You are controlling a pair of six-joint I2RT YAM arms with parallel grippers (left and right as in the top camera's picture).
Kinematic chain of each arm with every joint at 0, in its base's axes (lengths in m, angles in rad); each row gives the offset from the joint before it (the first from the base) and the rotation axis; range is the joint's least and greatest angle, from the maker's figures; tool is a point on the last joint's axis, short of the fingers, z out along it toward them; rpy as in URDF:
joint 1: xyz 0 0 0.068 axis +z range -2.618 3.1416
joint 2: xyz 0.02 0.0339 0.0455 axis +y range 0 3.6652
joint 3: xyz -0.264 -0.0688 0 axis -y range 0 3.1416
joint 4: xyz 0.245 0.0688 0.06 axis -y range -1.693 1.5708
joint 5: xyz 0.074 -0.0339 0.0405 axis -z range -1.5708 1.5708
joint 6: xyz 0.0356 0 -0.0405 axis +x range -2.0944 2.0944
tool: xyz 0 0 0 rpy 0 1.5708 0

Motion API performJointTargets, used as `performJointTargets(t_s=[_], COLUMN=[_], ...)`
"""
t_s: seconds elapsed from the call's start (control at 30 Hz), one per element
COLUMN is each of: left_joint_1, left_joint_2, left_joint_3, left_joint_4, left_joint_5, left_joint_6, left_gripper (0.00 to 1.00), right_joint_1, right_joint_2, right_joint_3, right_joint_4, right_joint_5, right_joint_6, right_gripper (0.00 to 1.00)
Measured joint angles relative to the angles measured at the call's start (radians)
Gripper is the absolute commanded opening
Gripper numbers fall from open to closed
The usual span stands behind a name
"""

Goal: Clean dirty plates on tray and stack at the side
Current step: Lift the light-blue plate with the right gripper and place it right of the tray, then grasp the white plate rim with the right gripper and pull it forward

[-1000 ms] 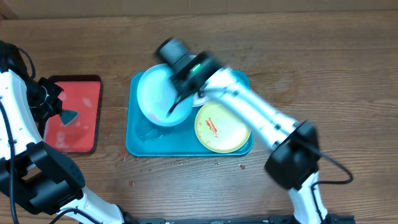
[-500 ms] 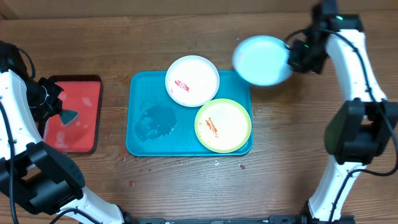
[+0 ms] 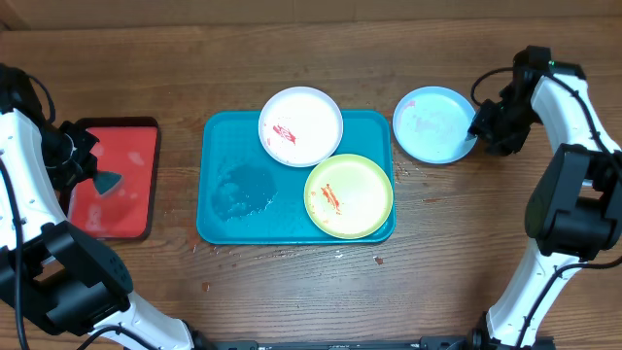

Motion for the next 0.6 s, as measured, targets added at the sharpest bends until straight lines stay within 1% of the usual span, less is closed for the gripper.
performJointTargets(t_s=[0.07,0.17,0.23,0.27,0.3,0.33,0.4,0.53,0.6], left_joint_1=[0.000,0.000,0.000,0.000,0.000,0.000,-0.002,-0.015,-0.031], left_joint_2=[0.000,0.000,0.000,0.000,0.000,0.000,0.000,0.000,0.000], left_joint_3=[0.000,0.000,0.000,0.000,0.000,0.000,0.000,0.000,0.000], left_joint_4=[0.002,0.004,0.005,0.005,0.007,0.007,0.007,0.016,0.022], left_joint_5=[0.000,0.000,0.000,0.000,0.000,0.000,0.000,0.000,0.000], left_joint_6=[0.000,0.000,0.000,0.000,0.000,0.000,0.000,0.001,0.003], left_gripper=[0.04,0.04,0.04,0.04,0.04,0.04,0.04,0.04,0.04], right_joint_1=[0.001,0.005,0.014,0.024,0.042,0.057,0.109,0.251,0.333], right_joint_2=[0.002,0.003,0.002,0.000,-0.003,-0.006,-0.011,-0.007,-0.003], right_joint_3=[0.090,0.230,0.337,0.375,0.404,0.415,0.425,0.417,0.398], right_joint_4=[-0.122,-0.214,-0.240,-0.238,-0.222,-0.204,-0.139,0.036,0.132], right_joint_5=[-0.002,-0.013,-0.050,-0.078,-0.109,-0.129,-0.170,-0.198,-0.182], right_joint_6=[-0.003,-0.005,-0.031,-0.050,-0.068,-0.086,-0.113,-0.165,-0.181], right_gripper=[0.51,0.52,0.58,0.63,0.71,0.76,0.83,0.83,0.82])
